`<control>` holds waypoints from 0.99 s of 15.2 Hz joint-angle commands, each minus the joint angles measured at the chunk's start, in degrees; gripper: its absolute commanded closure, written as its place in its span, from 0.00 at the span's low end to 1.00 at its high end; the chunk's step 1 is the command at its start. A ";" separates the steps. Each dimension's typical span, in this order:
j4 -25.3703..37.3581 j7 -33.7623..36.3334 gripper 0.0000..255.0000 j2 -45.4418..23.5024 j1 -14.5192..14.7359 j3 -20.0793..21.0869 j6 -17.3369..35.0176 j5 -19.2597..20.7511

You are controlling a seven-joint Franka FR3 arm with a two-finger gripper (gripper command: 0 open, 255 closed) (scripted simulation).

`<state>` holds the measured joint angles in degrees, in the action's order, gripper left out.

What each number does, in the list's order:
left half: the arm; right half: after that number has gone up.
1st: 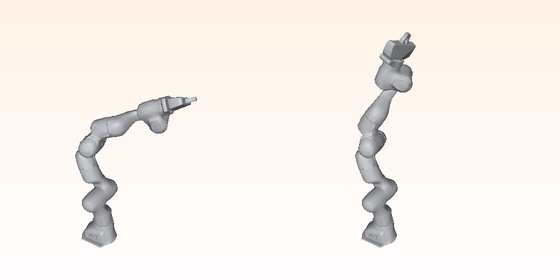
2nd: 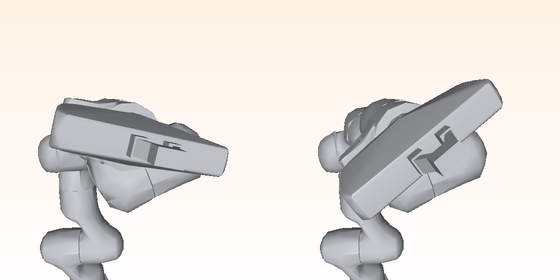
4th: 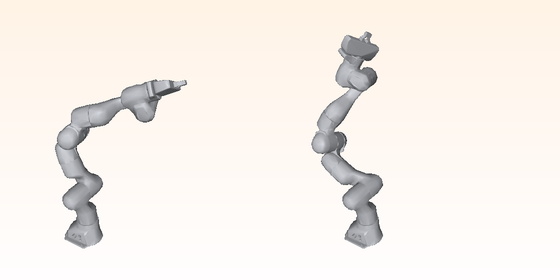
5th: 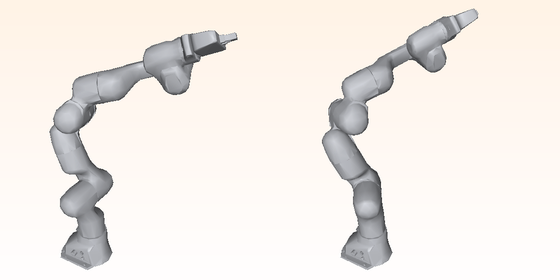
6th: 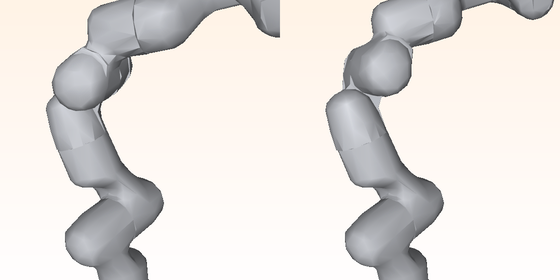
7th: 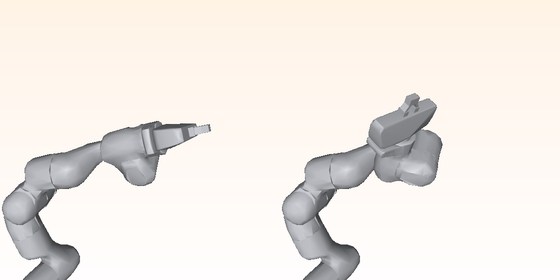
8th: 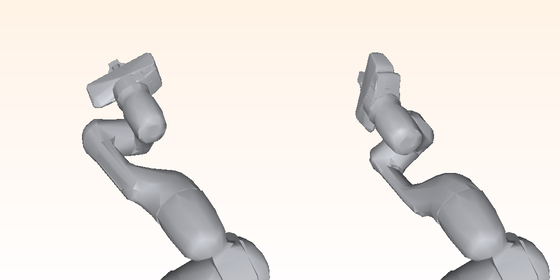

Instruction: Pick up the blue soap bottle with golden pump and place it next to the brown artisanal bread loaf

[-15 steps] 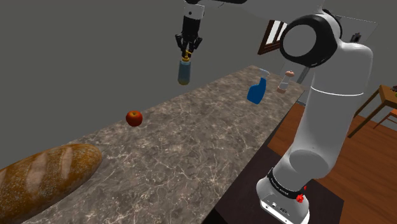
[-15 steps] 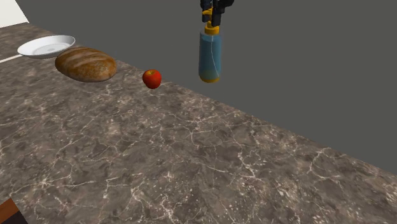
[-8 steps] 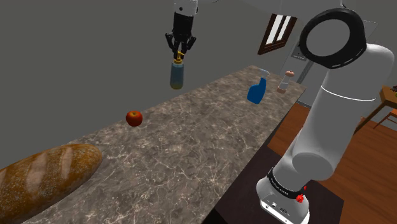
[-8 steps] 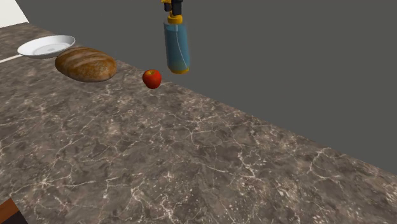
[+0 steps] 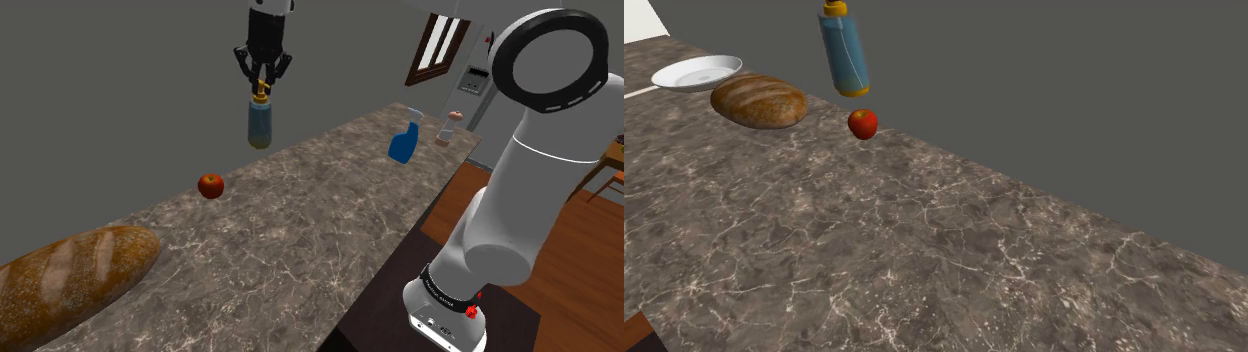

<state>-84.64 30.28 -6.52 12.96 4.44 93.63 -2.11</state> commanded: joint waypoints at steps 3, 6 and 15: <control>-0.41 5.36 1.00 1.12 2.92 2.32 -0.50 0.39; 0.92 9.34 1.00 0.90 5.13 4.07 -1.47 0.79; 9.70 21.62 1.00 -3.45 12.42 9.31 -5.73 2.98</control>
<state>-76.50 50.41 -9.25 24.49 13.17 88.74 0.54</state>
